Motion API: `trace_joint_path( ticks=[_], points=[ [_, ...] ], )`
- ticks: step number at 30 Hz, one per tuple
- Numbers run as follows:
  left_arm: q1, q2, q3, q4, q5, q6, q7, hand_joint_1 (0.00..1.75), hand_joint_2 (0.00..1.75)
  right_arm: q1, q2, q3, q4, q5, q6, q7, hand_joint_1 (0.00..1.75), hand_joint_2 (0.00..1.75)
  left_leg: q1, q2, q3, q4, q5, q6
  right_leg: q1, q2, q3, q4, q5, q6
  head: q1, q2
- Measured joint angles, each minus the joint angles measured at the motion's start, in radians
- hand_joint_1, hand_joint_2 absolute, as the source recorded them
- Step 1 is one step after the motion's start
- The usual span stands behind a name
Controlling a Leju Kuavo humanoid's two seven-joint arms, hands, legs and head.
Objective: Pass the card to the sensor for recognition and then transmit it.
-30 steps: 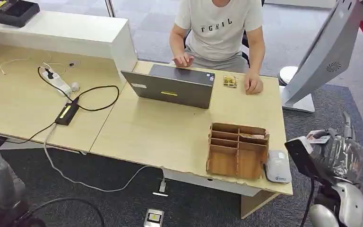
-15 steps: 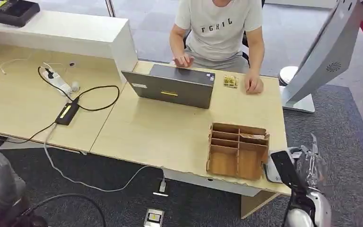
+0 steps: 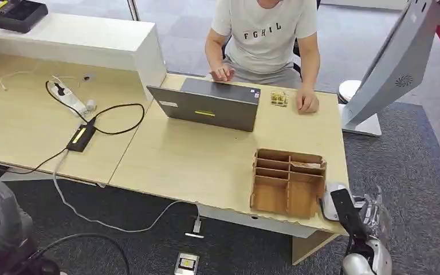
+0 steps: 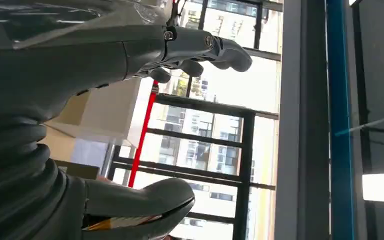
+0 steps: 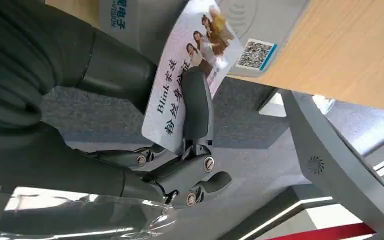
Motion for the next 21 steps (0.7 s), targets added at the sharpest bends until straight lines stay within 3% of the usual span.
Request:
trace_joint_path(
  ticks=[14, 21],
  points=[
    [-0.016, 0.000, -0.001, 0.012, 0.013, -0.029, 0.000, 0.00, 1.75, -0.013, 0.039, 0.001, 0.115, 0.011, 0.023, -0.018, 1.75, 1.75, 0.000, 0.001, 0.005, 0.000, 0.000, 0.000, 0.000, 0.001, 0.005, 0.000, 0.000, 0.000, 0.000, 0.000],
    [-0.023, 0.000, -0.001, 0.019, 0.011, -0.029, 0.000, 0.00, 1.75, -0.044, 0.048, 0.013, 0.133, 0.040, -0.009, -0.027, 1.75, 1.75, 0.000, 0.001, 0.006, 0.000, 0.001, 0.000, 0.000, 0.001, 0.006, 0.000, 0.002, 0.000, 0.000, 0.000]
  ],
)
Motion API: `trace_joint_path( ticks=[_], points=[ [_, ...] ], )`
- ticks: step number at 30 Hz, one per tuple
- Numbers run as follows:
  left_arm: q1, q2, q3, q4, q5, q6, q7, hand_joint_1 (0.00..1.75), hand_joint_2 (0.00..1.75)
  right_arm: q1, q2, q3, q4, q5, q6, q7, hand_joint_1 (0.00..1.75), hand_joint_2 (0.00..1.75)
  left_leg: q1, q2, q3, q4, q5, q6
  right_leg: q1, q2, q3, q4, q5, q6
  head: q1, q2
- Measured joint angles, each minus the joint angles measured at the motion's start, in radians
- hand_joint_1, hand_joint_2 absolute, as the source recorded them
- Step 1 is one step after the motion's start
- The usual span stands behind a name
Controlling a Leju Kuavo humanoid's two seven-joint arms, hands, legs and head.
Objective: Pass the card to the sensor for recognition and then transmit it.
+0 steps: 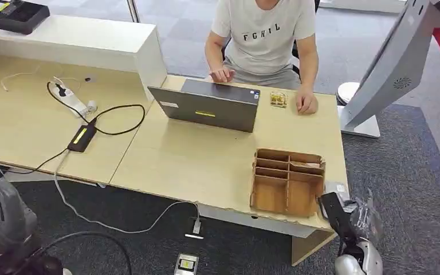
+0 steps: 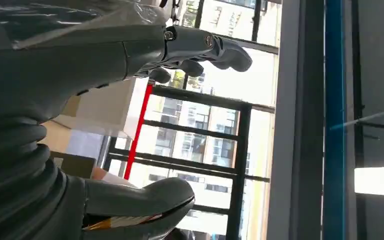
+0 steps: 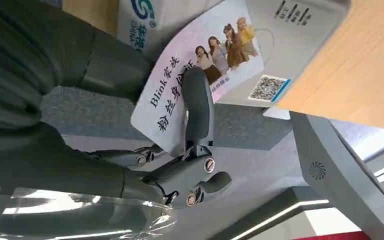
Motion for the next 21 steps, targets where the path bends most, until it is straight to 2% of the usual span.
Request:
trace_joint_path(
  ticks=[4, 9, 14, 21],
  points=[
    [-0.011, 0.000, 0.000, 0.008, 0.008, -0.010, 0.000, 0.00, 1.75, -0.045, -0.003, 0.010, -0.011, 0.030, -0.002, 0.025, 1.75, 1.75, 0.000, 0.000, -0.001, 0.000, 0.002, 0.000, 0.000, 0.000, -0.001, 0.000, 0.002, 0.000, -0.001, 0.000],
    [-0.022, 0.000, -0.001, 0.021, 0.026, -0.039, 0.000, 0.00, 1.75, -0.100, -0.027, 0.019, -0.091, 0.105, -0.010, 0.088, 1.75, 1.75, 0.000, 0.000, -0.004, 0.001, 0.003, 0.000, 0.000, 0.000, -0.004, 0.000, 0.003, 0.001, 0.000, 0.000],
    [-0.039, 0.000, -0.001, 0.042, 0.041, -0.060, 0.000, 0.00, 1.75, -0.179, -0.066, 0.028, -0.216, 0.233, 0.040, 0.182, 1.75, 1.75, 0.000, 0.000, -0.005, 0.001, 0.004, 0.000, -0.001, 0.000, -0.006, 0.000, 0.004, 0.000, 0.000, 0.000],
    [-0.065, 0.000, -0.002, 0.074, 0.062, -0.084, 0.000, 0.00, 1.75, -0.285, -0.090, 0.042, -0.340, 0.383, 0.113, 0.243, 1.75, 1.75, 0.000, 0.000, -0.006, 0.001, 0.004, 0.000, 0.000, 0.000, -0.007, 0.000, 0.004, 0.000, 0.000, 0.000]
  ],
)
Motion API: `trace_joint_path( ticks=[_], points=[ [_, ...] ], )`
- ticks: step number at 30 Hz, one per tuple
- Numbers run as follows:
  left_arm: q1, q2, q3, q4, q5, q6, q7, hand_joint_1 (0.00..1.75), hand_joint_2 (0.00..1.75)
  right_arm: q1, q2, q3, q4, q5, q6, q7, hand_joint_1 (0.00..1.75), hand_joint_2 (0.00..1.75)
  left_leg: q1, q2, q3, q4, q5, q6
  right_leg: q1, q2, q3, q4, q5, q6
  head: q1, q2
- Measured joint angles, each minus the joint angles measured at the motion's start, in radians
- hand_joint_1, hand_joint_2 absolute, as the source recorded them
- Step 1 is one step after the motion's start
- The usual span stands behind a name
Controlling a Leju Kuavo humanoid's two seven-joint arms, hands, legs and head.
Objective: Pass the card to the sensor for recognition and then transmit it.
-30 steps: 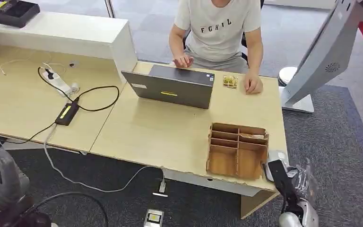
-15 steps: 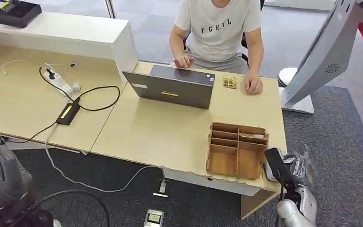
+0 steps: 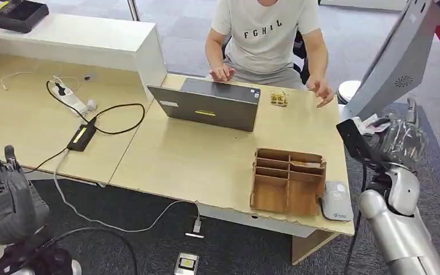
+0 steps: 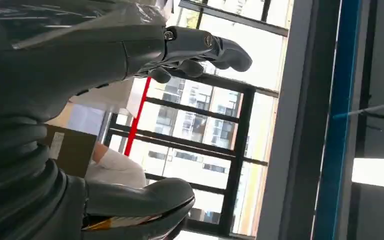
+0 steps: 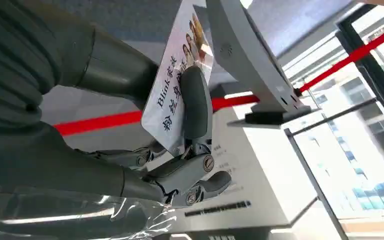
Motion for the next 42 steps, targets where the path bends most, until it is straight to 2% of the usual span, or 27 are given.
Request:
trace_joint_path(
  ticks=[7, 14, 21, 32, 42],
  points=[
    [-0.027, 0.000, -0.006, 0.027, 0.005, 0.010, 0.000, 0.00, 1.75, -0.072, 0.028, 0.038, -0.041, 0.078, 0.054, -0.001, 1.75, 1.75, 0.000, 0.000, -0.002, 0.000, 0.000, 0.000, 0.000, 0.000, 0.000, 0.001, 0.000, 0.000, 0.000, 0.000],
    [-0.033, 0.000, -0.012, 0.035, 0.004, 0.022, 0.000, 0.00, 1.75, -0.150, 0.100, 0.088, -0.001, 0.106, 0.062, -0.029, 1.75, 1.75, 0.000, 0.000, -0.002, 0.000, 0.000, 0.000, 0.000, 0.000, -0.001, 0.001, 0.000, 0.000, 0.000, 0.000],
    [-0.030, -0.008, -0.013, 0.039, -0.008, 0.005, 0.000, 0.00, 1.75, -0.220, 0.187, 0.141, 0.111, 0.126, 0.055, -0.045, 1.75, 1.75, 0.000, -0.001, -0.003, 0.000, 0.000, 0.000, 0.000, 0.000, -0.002, 0.001, 0.000, 0.000, 0.000, 0.000],
    [-0.010, -0.025, -0.004, 0.038, -0.016, 0.009, 0.000, 0.00, 1.75, -0.248, 0.264, 0.180, 0.213, 0.152, 0.056, -0.052, 1.75, 1.75, 0.000, -0.001, -0.003, 0.000, 0.000, 0.000, 0.000, -0.001, -0.002, 0.001, 0.000, 0.000, 0.000, 0.000],
    [0.013, -0.039, 0.004, 0.026, -0.015, 0.022, 0.000, 0.00, 1.75, -0.239, 0.307, 0.218, 0.261, 0.236, 0.097, 0.000, 1.75, 1.75, 0.000, -0.001, -0.004, 0.000, 0.000, -0.001, 0.000, -0.001, -0.003, 0.001, 0.000, 0.000, 0.000, 0.000]
  ],
)
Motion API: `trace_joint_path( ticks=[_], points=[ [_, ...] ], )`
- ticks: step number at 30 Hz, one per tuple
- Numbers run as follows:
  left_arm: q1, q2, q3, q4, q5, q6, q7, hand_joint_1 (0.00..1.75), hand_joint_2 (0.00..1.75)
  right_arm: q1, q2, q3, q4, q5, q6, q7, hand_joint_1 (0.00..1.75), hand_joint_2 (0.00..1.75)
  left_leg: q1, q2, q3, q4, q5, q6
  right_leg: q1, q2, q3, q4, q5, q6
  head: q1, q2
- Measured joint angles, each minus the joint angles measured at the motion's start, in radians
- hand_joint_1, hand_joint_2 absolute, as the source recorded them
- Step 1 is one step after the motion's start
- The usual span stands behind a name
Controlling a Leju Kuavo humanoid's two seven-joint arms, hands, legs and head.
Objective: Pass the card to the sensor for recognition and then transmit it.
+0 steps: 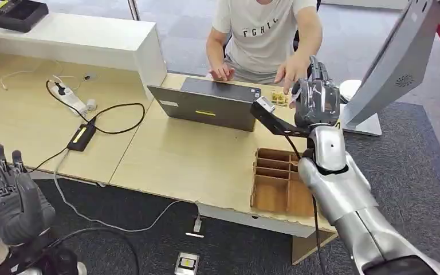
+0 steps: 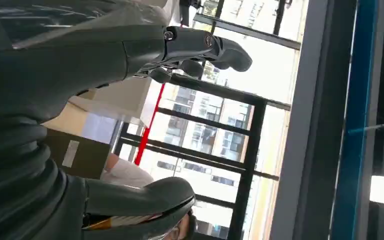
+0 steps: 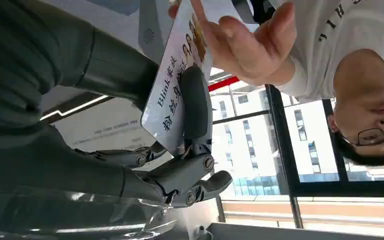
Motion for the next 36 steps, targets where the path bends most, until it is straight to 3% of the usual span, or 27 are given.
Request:
trace_joint_path(
  ticks=[15, 16, 17, 18, 30, 36],
  points=[
    [0.022, -0.009, 0.020, -0.012, 0.016, -0.018, 0.000, 0.00, 1.75, 0.003, 0.007, 0.024, 0.034, 0.031, 0.066, 0.039, 1.75, 1.75, 0.000, 0.000, 0.000, 0.000, 0.000, 0.000, 0.000, 0.000, 0.000, 0.000, 0.000, 0.000, 0.000, 0.000],
    [0.022, -0.009, 0.020, -0.012, 0.016, -0.018, 0.000, 0.00, 1.75, 0.002, 0.007, 0.024, 0.035, 0.034, 0.071, 0.040, 0.37, 1.75, 0.000, 0.000, 0.000, 0.000, 0.000, 0.000, 0.000, 0.000, 0.000, 0.000, 0.000, 0.000, 0.000, 0.000],
    [0.022, -0.009, 0.020, -0.012, 0.017, -0.018, 0.000, 0.00, 1.75, 0.001, 0.007, 0.025, 0.039, 0.037, 0.073, 0.040, 0.37, 1.75, 0.000, 0.000, 0.000, 0.000, 0.000, 0.000, 0.000, 0.000, -0.001, 0.000, 0.000, 0.000, 0.000, 0.000],
    [0.022, -0.009, 0.020, -0.012, 0.018, -0.018, 0.000, 0.00, 1.75, 0.000, 0.006, 0.026, 0.041, 0.039, 0.075, 0.042, 0.00, 1.75, 0.000, 0.000, 0.000, 0.000, 0.000, 0.000, 0.000, 0.000, -0.001, 0.000, 0.000, 0.000, 0.000, 0.000],
    [0.018, 0.002, 0.014, -0.012, 0.022, 0.001, 0.000, 0.00, 1.75, -0.031, -0.002, 0.031, 0.055, 0.049, 0.080, 0.058, 0.00, 1.75, 0.000, 0.000, 0.000, 0.000, 0.000, 0.000, 0.000, 0.000, -0.001, 0.000, 0.000, 0.000, 0.000, 0.000],
    [0.016, 0.008, 0.011, -0.012, 0.021, -0.003, 0.000, 0.00, 1.75, -0.028, -0.029, 0.021, -0.032, 0.007, 0.079, 0.031, 0.00, 1.75, 0.000, 0.000, 0.000, 0.000, 0.000, 0.000, 0.000, 0.000, -0.001, 0.000, 0.000, 0.000, 0.000, 0.000]
  ],
)
